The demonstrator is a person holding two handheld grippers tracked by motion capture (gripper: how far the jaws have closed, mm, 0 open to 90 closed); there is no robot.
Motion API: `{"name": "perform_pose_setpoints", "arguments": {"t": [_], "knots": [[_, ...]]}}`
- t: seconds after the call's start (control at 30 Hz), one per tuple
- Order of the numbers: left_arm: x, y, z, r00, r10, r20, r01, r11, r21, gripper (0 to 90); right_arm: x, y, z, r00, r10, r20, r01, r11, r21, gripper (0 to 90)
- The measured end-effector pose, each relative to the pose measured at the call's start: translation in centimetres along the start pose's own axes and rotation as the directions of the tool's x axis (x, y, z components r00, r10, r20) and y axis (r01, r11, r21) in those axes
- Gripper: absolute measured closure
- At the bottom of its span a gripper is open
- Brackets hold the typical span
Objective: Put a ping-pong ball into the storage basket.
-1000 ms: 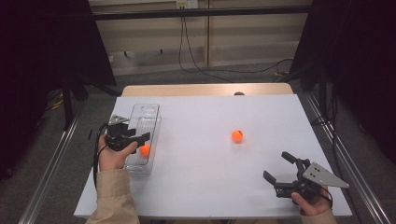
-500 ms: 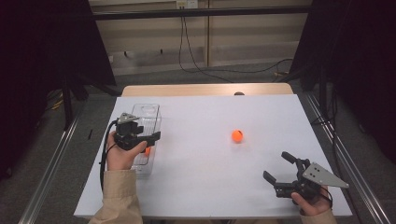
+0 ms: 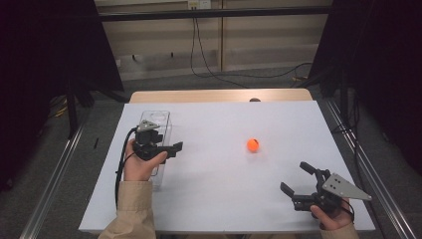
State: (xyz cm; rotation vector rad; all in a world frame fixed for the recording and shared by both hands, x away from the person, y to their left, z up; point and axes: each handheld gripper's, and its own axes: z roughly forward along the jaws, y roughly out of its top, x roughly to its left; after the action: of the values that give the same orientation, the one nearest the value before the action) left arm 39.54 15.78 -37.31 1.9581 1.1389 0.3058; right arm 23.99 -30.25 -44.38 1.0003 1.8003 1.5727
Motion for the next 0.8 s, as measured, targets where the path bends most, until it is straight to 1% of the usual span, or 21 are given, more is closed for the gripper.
{"name": "perform_pose_setpoints", "arguments": {"t": [0.1, 0.13, 0.17, 0.23, 0.37, 0.5, 0.57, 0.63, 0.7, 0.73, 0.77, 0.8], "knots": [[-0.4, 0.1, 0.1, 0.9998, 0.008, 0.016, -0.008, 1.0, 0.004, 18.1, 0.0, 0.0, 0.0, 1.0, 0.001, 0.0, -0.001, 1.0, 0.0, 3.8], [-0.5, 0.1, 0.2, 0.9999, 0.004, 0.016, -0.004, 1.0, -0.005, 18.1, 0.0, 0.0, 0.0, 1.0, 0.001, 0.0, -0.001, 1.0, 0.001, 3.8], [-0.6, 0.2, 0.3, 0.9997, 0.012, 0.02, -0.012, 0.9999, 0.004, 18.0, 0.0, 0.0, 0.0, 1.0, 0.002, -0.001, -0.002, 1.0, 0.0, 3.8], [-0.8, 0.2, 0.5, 0.9995, 0.011, 0.029, -0.011, 0.9999, 0.003, 17.6, 0.1, 0.0, 0.0, 1.0, 0.002, -0.001, -0.002, 1.0, 0.0, 3.8], [-1.1, 0.2, 0.8, 0.9991, 0.02, 0.038, -0.021, 0.9997, 0.011, 16.9, 0.0, 0.0, 0.0, 1.0, -0.001, 0.0, 0.001, 1.0, 0.001, 3.8], [-1.4, 0.2, 1.2, 0.9991, 0.017, 0.039, -0.017, 0.9998, 0.006, 15.8, 0.0, 0.0, 0.1, 1.0, 0.0, -0.002, 0.0, 1.0, 0.001, 3.8], [-1.5, 0.2, 1.4, 0.9985, 0.028, 0.047, -0.028, 0.9995, 0.012, 15.4, 0.0, 0.0, 0.0, 1.0, 0.001, 0.0, -0.001, 1.0, 0.0, 3.8], [-1.8, 0.2, 1.6, 0.9986, 0.024, 0.047, -0.024, 0.9997, 0.006, 15.0, 0.0, 0.0, 0.0, 1.0, 0.002, 0.001, -0.002, 1.0, 0.001, 3.8], [-1.9, 0.2, 1.7, 0.9981, 0.028, 0.054, -0.028, 0.9996, 0.006, 14.1, 0.0, 0.0, 0.0, 1.0, 0.001, 0.002, -0.001, 1.0, 0.0, 3.8], [-2.0, 0.2, 1.9, 0.9976, 0.036, 0.059, -0.037, 0.9993, 0.01, 13.8, 0.0, 0.0, 0.0, 1.0, -0.001, 0.001, 0.001, 1.0, 0.002, 3.8], [-2.2, 0.2, 2.1, 0.9974, 0.03, 0.065, -0.031, 0.9995, 0.007, 13.2, 0.0, 0.0, 0.1, 1.0, -0.001, 0.0, 0.001, 1.0, 0.002, 3.8], [-2.3, 0.2, 2.2, 0.9971, 0.035, 0.068, -0.035, 0.9993, 0.009, 12.8, 0.0, 0.0, 0.1, 1.0, 0.0, 0.0, 0.0, 1.0, 0.002, 3.8]]}}
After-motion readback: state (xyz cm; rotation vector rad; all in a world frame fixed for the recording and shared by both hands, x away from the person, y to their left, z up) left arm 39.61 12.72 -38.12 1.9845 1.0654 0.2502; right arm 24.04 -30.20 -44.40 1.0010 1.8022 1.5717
